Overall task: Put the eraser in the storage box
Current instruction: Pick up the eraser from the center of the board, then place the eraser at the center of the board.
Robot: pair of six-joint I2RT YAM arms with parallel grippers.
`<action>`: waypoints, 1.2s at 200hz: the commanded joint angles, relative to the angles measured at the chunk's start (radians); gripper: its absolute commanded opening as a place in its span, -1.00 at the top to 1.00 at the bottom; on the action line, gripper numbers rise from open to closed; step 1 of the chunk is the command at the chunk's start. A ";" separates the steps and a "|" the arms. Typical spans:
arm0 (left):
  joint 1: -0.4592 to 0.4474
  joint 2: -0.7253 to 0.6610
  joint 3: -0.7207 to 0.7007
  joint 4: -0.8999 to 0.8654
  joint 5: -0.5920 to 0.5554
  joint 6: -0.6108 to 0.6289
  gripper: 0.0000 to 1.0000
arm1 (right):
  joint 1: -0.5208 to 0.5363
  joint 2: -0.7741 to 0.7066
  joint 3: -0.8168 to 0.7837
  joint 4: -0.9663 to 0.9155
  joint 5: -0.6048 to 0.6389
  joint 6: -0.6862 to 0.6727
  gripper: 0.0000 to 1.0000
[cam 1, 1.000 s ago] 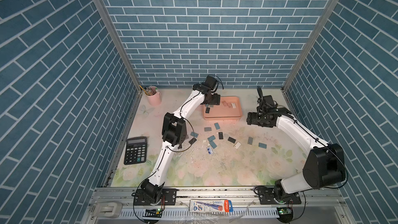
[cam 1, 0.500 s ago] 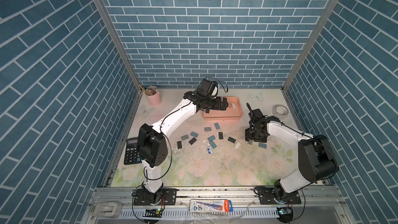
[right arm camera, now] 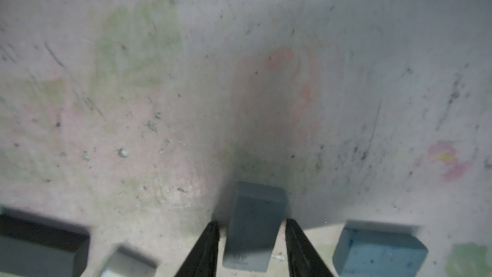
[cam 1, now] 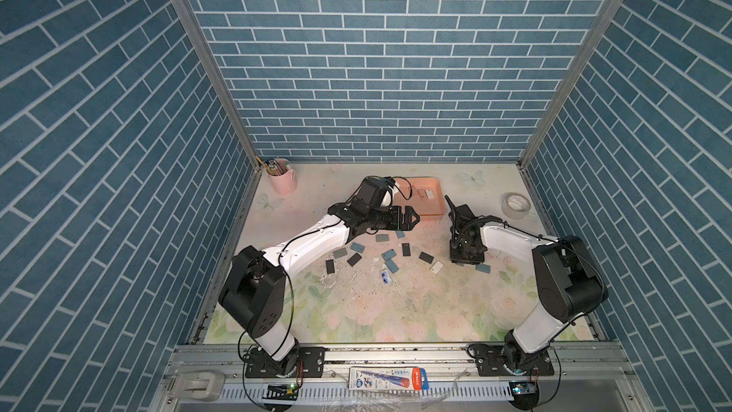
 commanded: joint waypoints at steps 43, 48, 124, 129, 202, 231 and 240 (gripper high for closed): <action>-0.013 0.008 0.033 0.044 0.012 -0.017 -0.99 | 0.010 0.021 0.024 -0.040 0.075 0.033 0.66; -0.013 0.005 0.034 0.040 0.011 -0.015 -0.99 | 0.010 0.010 0.035 -0.053 0.077 0.029 0.71; 0.045 -0.031 0.045 0.041 0.042 -0.052 -0.99 | 0.010 0.088 0.543 -0.250 0.026 -0.156 0.73; 0.052 -0.034 0.042 0.041 0.044 -0.054 -0.99 | 0.010 0.114 0.584 -0.248 0.013 -0.169 0.73; 0.117 -0.053 0.004 0.034 0.073 -0.066 -0.99 | 0.015 0.525 1.088 -0.268 -0.174 -0.364 0.74; 0.133 -0.064 -0.024 0.036 0.077 -0.066 -0.99 | 0.032 0.658 1.218 -0.283 -0.215 -0.440 0.74; 0.137 -0.064 -0.030 0.033 0.080 -0.066 -0.99 | 0.039 0.690 1.258 -0.292 -0.219 -0.456 0.74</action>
